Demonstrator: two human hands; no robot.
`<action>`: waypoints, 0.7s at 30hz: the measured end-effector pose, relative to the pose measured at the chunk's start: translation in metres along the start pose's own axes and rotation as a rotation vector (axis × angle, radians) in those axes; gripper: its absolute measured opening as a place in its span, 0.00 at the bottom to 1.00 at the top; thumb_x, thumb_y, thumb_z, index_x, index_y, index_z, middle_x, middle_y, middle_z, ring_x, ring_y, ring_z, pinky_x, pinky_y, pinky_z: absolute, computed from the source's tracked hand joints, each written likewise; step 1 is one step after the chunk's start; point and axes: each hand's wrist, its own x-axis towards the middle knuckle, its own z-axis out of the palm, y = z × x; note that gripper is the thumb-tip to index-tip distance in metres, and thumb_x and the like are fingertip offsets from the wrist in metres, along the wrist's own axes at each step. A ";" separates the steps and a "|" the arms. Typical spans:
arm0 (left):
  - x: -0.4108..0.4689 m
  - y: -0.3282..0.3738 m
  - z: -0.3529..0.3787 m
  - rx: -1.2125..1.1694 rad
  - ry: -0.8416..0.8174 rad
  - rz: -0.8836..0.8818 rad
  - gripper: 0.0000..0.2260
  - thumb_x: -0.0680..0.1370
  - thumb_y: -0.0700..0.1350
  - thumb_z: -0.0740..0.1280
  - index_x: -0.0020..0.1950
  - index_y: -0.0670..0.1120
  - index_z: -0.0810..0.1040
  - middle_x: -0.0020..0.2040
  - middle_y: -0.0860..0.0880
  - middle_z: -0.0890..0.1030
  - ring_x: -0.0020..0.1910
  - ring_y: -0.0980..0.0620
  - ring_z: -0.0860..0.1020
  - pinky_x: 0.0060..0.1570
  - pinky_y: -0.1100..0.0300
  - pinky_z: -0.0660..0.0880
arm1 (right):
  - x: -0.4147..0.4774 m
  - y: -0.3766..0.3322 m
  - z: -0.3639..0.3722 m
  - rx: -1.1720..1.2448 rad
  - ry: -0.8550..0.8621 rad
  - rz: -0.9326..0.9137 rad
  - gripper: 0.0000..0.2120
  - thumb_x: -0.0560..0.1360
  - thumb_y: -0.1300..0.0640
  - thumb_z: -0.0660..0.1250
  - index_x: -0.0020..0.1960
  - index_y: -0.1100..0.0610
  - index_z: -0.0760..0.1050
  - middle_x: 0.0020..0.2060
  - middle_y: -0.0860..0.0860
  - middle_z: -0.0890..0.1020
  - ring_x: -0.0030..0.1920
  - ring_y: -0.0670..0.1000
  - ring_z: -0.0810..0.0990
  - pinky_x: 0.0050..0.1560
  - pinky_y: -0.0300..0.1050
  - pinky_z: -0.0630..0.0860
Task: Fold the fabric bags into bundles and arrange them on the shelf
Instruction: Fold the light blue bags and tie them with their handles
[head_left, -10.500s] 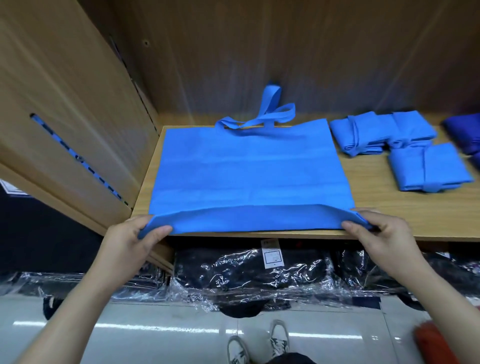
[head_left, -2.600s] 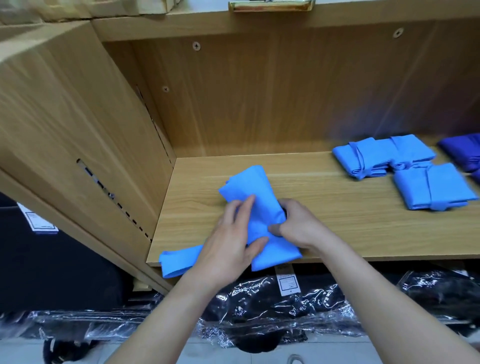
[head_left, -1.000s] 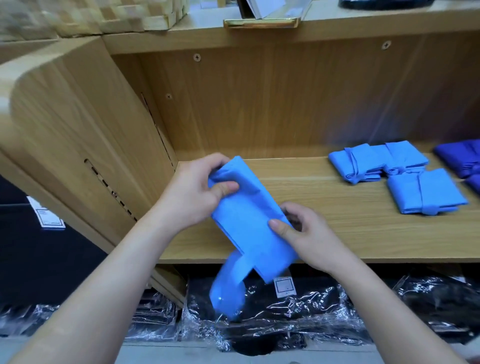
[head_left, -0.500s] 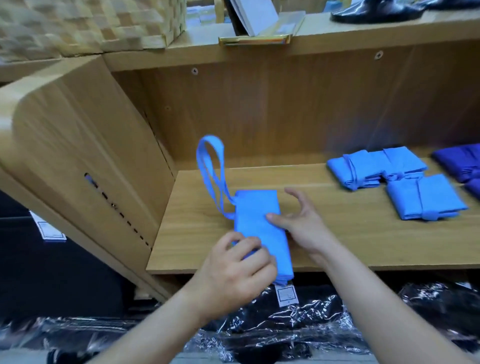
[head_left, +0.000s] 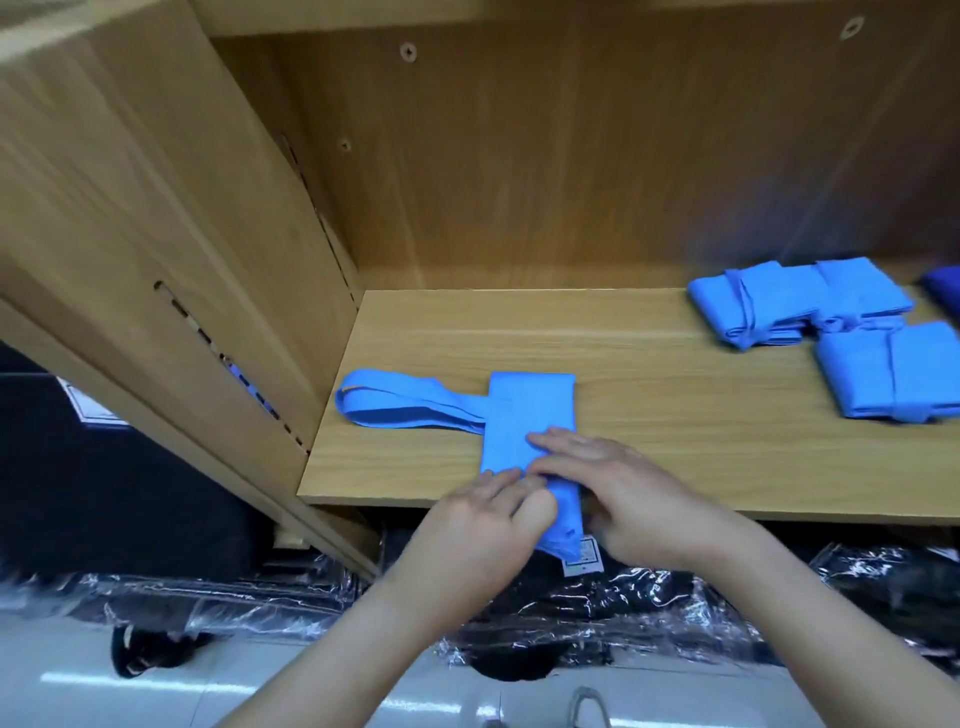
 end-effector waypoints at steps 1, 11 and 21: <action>0.004 -0.003 -0.006 -0.015 -0.025 -0.005 0.07 0.72 0.35 0.56 0.47 0.45 0.67 0.43 0.48 0.84 0.40 0.48 0.83 0.34 0.57 0.79 | -0.002 0.002 0.000 -0.037 -0.037 -0.011 0.35 0.69 0.65 0.60 0.73 0.43 0.64 0.76 0.37 0.56 0.76 0.38 0.51 0.76 0.46 0.52; 0.035 -0.045 -0.080 -0.948 0.002 -0.701 0.28 0.62 0.47 0.82 0.56 0.60 0.74 0.53 0.66 0.81 0.57 0.68 0.76 0.58 0.69 0.70 | 0.014 -0.028 -0.037 0.802 0.669 -0.055 0.19 0.70 0.61 0.65 0.47 0.37 0.81 0.44 0.30 0.82 0.48 0.32 0.78 0.51 0.31 0.74; 0.041 -0.033 -0.068 -1.389 0.029 -1.013 0.06 0.79 0.38 0.66 0.51 0.42 0.82 0.46 0.40 0.85 0.43 0.46 0.84 0.45 0.55 0.81 | 0.029 -0.039 -0.040 1.148 0.501 0.125 0.09 0.75 0.66 0.69 0.53 0.55 0.78 0.44 0.48 0.86 0.43 0.48 0.84 0.42 0.43 0.80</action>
